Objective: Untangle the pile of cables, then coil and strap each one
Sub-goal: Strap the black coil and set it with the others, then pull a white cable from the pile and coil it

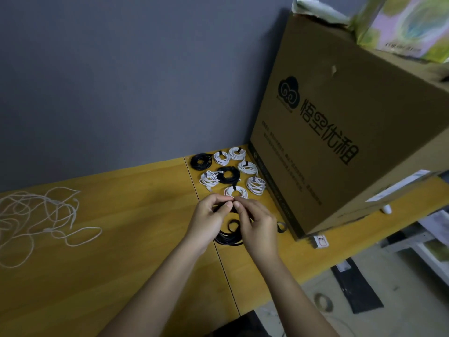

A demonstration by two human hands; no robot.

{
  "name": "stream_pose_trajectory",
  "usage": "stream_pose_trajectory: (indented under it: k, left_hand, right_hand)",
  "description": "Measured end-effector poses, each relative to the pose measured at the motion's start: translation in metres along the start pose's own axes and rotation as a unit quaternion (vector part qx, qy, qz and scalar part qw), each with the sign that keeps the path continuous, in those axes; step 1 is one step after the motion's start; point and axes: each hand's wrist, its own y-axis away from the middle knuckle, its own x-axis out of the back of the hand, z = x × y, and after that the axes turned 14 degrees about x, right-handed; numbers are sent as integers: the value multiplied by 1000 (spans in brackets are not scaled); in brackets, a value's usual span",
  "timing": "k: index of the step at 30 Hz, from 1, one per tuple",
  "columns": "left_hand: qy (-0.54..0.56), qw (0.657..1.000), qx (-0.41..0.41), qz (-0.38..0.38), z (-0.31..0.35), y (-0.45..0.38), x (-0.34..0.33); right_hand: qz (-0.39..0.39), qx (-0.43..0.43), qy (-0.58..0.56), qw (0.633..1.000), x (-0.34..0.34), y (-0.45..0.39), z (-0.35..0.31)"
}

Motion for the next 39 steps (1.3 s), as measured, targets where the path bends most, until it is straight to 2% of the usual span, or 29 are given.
stream_pose_trajectory:
  k: [2,5,6,9,11,14,17,20,23,27,30,34,37,39]
  left_hand:
    - [5,1000,16,12,-13,-4,-7]
    - [19,998,51,22,-32,-16,-18]
    - [26,997,64,23,-38,-22,-23]
    - [43,994,97,18,-53,-40,-42]
    - [31,994,106,18,-62,-56,-56]
    - [-37,992,124,9,-70,-84,-70]
    - [-139,979,147,14,-78,-115,-80]
    - [-282,951,93,79,-92,-144,-82]
    - [-416,904,14,101,-107,-172,-81]
    - [-539,838,24,85,-128,-200,-84]
    - [-550,828,43,103,-137,-206,-85]
    - [-561,820,31,111,-142,-205,-85]
    - [-532,840,44,97,-136,-206,-84]
    - [-505,859,42,76,-127,-204,-79]
  right_hand:
    - [-57,-10,4,998,0,13,15]
    - [-154,-83,-83,981,2,29,37]
    - [-163,-105,-102,976,1,32,45]
    - [-120,-166,-128,970,-1,31,75]
    - [-122,-188,-121,967,-5,26,99]
    - [-137,-194,-69,969,-13,16,141]
    - [-112,-233,13,966,-24,3,186]
    - [-69,-272,67,957,-36,-5,229]
    - [-62,-275,91,955,-51,-7,260]
    - [-68,-324,89,939,-67,-5,283]
    - [-115,-294,99,944,-69,-1,289]
    - [-181,-222,105,952,-64,12,277]
    - [-183,-177,131,958,-59,18,268]
    - [-180,-117,144,966,-54,19,263]
